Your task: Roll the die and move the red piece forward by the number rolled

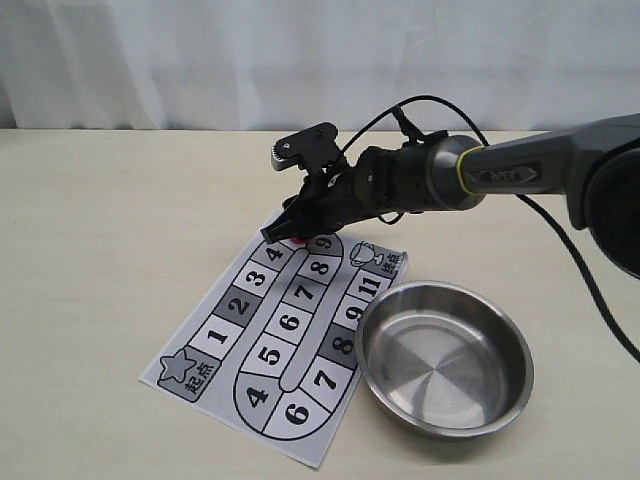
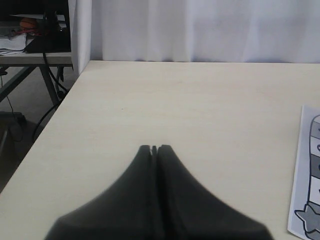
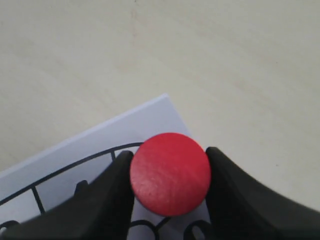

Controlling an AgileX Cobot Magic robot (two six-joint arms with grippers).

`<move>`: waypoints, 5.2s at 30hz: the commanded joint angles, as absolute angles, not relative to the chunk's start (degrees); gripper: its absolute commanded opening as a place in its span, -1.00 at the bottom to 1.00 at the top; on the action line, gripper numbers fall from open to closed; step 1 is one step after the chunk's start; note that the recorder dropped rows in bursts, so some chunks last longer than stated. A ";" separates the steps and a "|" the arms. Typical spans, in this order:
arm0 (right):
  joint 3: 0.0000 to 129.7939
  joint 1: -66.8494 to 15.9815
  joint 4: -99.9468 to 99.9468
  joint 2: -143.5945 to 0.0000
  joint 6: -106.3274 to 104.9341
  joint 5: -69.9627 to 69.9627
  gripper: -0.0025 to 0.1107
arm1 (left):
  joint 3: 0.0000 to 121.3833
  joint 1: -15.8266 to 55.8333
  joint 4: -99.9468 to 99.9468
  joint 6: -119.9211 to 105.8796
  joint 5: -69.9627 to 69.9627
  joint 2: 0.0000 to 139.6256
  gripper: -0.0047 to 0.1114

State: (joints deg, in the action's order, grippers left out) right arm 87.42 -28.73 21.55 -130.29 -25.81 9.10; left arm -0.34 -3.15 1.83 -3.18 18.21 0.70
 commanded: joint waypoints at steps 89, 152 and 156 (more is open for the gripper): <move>57.69 1.18 2.55 -14.84 -6.44 60.51 -0.88 | 0.00 -2.68 1.75 -3.19 17.53 0.68 -0.92; 0.00 1.18 2.13 0.00 -6.87 12.15 -0.88 | 0.00 -2.68 1.75 -3.19 17.53 0.68 -0.92; 0.00 1.18 2.13 0.00 -6.87 12.15 -0.88 | 0.00 -2.68 1.75 -3.19 17.53 0.68 -0.92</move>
